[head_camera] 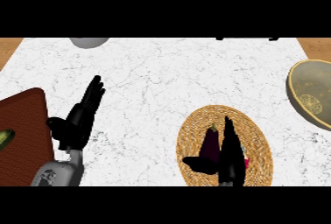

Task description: Pick the eggplant from the placemat and place it in the bowl

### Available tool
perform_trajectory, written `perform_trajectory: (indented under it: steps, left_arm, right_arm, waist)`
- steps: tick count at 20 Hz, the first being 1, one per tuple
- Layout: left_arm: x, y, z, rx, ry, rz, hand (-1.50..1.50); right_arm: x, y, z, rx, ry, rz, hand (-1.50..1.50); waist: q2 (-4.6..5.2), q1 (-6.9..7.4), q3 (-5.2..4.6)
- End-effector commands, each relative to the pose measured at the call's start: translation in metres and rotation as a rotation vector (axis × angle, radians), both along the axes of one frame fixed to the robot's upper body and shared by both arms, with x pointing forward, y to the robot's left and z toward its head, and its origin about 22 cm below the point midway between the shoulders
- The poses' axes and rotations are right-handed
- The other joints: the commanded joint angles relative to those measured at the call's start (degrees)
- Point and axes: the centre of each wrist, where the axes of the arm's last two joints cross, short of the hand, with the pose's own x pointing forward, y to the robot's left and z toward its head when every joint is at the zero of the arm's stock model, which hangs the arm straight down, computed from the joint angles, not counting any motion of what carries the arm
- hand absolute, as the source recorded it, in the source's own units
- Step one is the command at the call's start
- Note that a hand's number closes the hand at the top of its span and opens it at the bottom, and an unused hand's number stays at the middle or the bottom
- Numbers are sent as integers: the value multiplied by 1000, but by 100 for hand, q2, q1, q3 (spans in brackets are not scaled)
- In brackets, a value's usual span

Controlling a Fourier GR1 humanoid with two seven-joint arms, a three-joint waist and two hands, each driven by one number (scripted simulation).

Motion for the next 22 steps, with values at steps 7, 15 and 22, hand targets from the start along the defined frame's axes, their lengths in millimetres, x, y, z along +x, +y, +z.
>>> perform_trajectory:
  steps: [7, 15, 22]
  left_arm:
    - [-8, -10, -5, 9, -13, 6, 0]
    - [-3, -4, -2, -4, 4, 7, 0]
    - [-4, -3, -4, -15, 8, 18, 0]
  right_arm:
    - [12, 15, -5, -104, 80, 241, 150]
    - [-13, -4, -17, -1, -46, 306, 150]
    - [-29, -59, 58, 120, -406, 761, 150]
  waist:
    - [56, 2, 51]
    - [54, -25, 56]
    - [24, -158, 74]
